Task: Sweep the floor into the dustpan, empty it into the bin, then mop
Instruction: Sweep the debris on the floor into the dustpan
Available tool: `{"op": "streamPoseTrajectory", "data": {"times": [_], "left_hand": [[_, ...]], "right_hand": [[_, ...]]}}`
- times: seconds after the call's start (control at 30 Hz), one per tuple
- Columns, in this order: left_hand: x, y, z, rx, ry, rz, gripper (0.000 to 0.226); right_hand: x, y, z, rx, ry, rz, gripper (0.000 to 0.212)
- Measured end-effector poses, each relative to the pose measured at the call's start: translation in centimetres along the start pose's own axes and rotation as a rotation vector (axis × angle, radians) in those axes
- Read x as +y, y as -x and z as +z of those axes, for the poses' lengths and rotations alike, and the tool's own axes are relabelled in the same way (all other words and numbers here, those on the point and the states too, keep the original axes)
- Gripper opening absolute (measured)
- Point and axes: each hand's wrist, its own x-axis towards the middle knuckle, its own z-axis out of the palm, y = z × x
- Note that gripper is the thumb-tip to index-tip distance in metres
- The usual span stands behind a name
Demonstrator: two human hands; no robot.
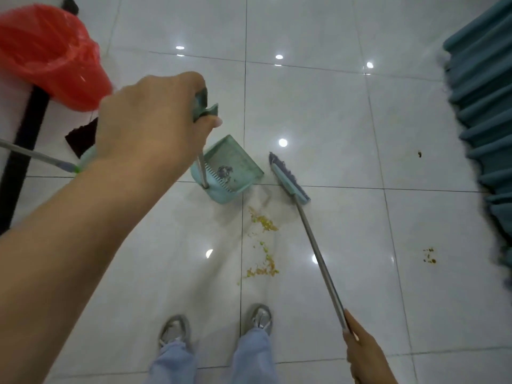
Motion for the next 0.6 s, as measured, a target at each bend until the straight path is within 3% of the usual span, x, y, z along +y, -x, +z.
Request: {"op": "streamPoseTrajectory", "data": {"times": [0.33, 0.6], "left_hand": [[7.7, -1.4, 4.5, 0.088, 0.127, -0.037, 0.03], [9.9, -1.5, 7.9, 0.154, 0.093, 0.035, 0.031]], "right_hand": [[-6.6, -15.4, -11.2, 0.117, 0.072, 0.056, 0.049], [-9.3, -20.9, -13.2, 0.062, 0.143, 0.123, 0.045]]}}
